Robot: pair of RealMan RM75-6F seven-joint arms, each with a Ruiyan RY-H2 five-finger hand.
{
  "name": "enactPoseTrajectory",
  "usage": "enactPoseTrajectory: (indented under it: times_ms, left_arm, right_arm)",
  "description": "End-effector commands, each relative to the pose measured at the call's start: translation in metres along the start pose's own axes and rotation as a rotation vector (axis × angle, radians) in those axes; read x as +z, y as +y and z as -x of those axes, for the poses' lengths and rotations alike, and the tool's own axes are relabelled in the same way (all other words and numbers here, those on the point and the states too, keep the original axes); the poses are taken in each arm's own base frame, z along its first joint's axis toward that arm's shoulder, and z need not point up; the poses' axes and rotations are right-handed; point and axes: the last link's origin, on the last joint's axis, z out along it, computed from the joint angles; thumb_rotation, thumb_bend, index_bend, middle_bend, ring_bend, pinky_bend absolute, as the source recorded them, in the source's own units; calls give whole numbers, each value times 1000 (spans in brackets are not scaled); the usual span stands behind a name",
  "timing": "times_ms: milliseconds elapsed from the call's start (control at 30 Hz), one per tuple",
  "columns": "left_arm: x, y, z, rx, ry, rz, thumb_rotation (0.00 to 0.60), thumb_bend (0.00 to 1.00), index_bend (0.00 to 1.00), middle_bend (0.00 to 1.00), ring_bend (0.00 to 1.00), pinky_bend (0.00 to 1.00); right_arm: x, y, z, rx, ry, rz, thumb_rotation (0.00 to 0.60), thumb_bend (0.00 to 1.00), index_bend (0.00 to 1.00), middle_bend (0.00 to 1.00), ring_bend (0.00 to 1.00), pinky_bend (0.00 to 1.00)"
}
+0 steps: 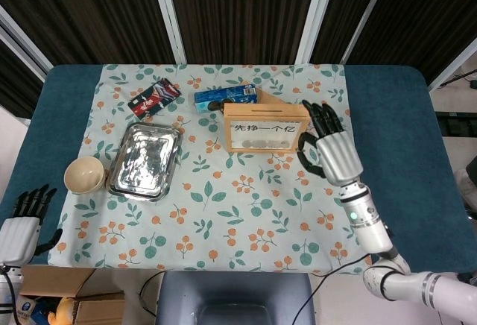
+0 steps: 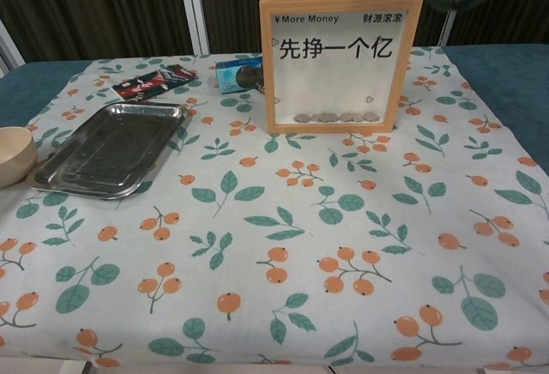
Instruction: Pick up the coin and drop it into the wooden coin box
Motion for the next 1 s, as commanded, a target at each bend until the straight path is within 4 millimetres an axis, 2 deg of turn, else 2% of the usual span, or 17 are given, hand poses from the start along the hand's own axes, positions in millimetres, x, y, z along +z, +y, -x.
enactPoseTrajectory:
  times_ms: [33,167,300,467,633,1000]
  left_arm:
    - [0,1,1,2,-2,5,600,313,0,0,0,0]
    - [1,1,0,1,-3,4,600,313,0,0,0,0]
    - [2,0,-1,-3,-6,0,600,313,0,0,0,0]
    - [2,-2,-2,-5,-7,-7,600,313,0,0,0,0]
    - [1,-6,-4,-8,-5,-21,600,314,0,0,0,0]
    - [3,-9,1,-9,-21,-28,600,315,0,0,0,0]
  right_arm:
    - [33,-5,-22,-41,28,13,600,550,781,104,0,0]
    - [66,-7,-24,-110,-3,36,600,550,790,105,0,0]
    - [92,-12,-16,-191,-48,42,600,551,790,108,0,0]
    - [118,-23,-4,-208,-110,51,600,551,790,111,0,0]
    - [132,-27,7,-201,-194,88,600,558,795,114,0,0]
    - [140,-38,14,-87,-322,180,600,579,804,120,0,0]
